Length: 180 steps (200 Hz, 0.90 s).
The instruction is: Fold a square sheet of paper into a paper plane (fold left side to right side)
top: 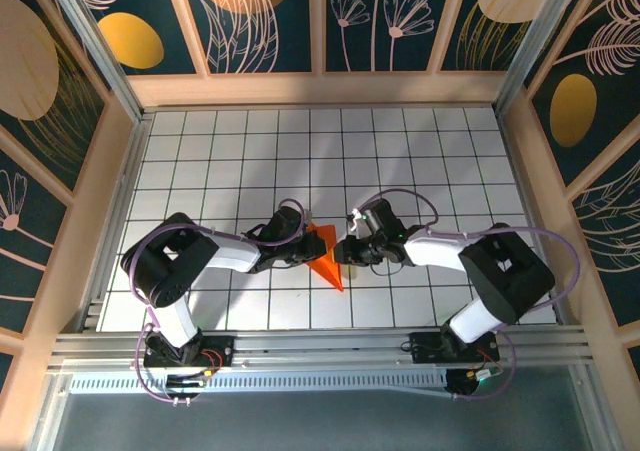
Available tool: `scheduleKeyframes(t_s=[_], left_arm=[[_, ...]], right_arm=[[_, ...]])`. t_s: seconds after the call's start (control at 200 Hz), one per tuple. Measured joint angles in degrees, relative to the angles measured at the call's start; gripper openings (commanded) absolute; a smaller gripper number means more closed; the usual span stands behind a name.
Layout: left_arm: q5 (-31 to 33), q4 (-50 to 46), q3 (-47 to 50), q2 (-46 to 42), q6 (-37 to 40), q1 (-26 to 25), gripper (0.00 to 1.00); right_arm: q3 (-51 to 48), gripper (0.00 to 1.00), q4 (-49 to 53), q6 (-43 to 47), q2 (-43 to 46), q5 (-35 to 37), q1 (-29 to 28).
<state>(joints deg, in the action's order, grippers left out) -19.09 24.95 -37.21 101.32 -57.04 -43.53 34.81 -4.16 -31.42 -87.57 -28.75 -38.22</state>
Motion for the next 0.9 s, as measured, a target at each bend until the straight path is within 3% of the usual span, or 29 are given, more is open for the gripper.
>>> scheduleKeyframes(t_s=[0.15, 0.34, 0.601, 0.901], left_arm=[[0.0, 0.2, 0.1, 0.0, 0.0, 0.0, 0.00], [0.0, 0.2, 0.1, 0.0, 0.0, 0.0, 0.00], [0.1, 0.2, 0.1, 0.0, 0.0, 0.0, 0.00], [0.0, 0.2, 0.1, 0.0, 0.0, 0.0, 0.00]], right_arm=[[0.1, 0.30, 3.3, 1.0, 4.4, 0.3, 1.2], [-0.1, 0.00, 5.8, 1.7, 10.2, -2.8, 1.2], [-3.9, 0.00, 2.6, -0.9, 10.3, -8.2, -4.4], [-7.5, 0.00, -3.2, -4.0, 6.5, -8.7, -7.3]])
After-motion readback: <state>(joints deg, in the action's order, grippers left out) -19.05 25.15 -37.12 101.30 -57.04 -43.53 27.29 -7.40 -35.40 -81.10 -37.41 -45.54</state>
